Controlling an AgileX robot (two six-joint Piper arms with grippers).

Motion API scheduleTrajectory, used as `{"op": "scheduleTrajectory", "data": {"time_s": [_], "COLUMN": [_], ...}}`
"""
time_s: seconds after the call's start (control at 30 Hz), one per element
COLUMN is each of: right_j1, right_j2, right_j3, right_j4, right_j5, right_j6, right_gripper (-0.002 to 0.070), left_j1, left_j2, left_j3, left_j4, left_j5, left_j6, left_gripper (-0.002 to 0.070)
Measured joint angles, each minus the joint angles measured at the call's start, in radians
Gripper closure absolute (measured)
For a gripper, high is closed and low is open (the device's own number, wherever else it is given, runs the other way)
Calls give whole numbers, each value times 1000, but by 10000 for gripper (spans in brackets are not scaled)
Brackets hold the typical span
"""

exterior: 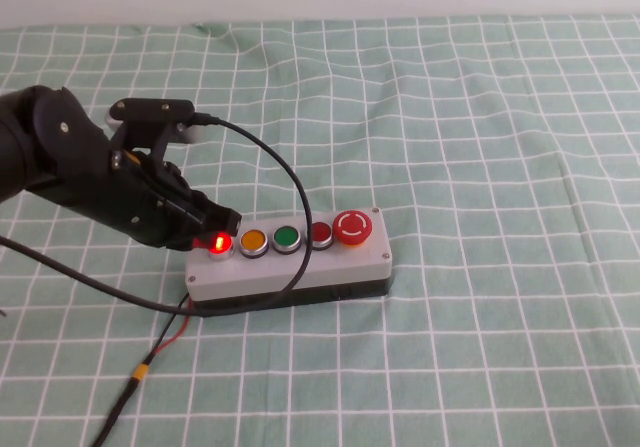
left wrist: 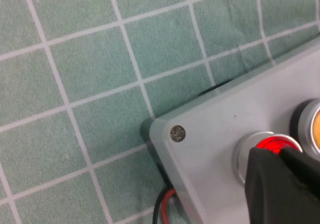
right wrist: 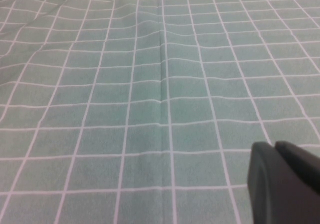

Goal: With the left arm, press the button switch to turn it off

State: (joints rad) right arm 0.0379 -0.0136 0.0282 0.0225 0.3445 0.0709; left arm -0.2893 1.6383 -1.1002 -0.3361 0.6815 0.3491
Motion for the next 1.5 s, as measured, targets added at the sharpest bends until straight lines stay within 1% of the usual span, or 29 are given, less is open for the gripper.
{"op": "scheduleTrajectory", "data": {"time_s": [0.27, 0.5, 0.7, 1.07, 1.5], "right_j1": [0, 0, 0, 0, 0], "right_j2": [0, 0, 0, 0, 0], "right_j3": [0, 0, 0, 0, 0], "right_j4": [0, 0, 0, 0, 0], "right_j5": [0, 0, 0, 0, 0], "right_j6": [0, 0, 0, 0, 0], "right_gripper": [694, 694, 694, 694, 694], "left_j1": [0, 0, 0, 0, 0], "left_j2": [21, -45, -258, -643, -1042], "left_j3": [-16, -71, -107, -105, 95], "left_j4": [-6, 22, 57, 63, 70], "left_j5": [11, 94, 142, 304, 469], "left_j6": [0, 0, 0, -25, -117], "left_gripper": [677, 677, 677, 677, 677]}}
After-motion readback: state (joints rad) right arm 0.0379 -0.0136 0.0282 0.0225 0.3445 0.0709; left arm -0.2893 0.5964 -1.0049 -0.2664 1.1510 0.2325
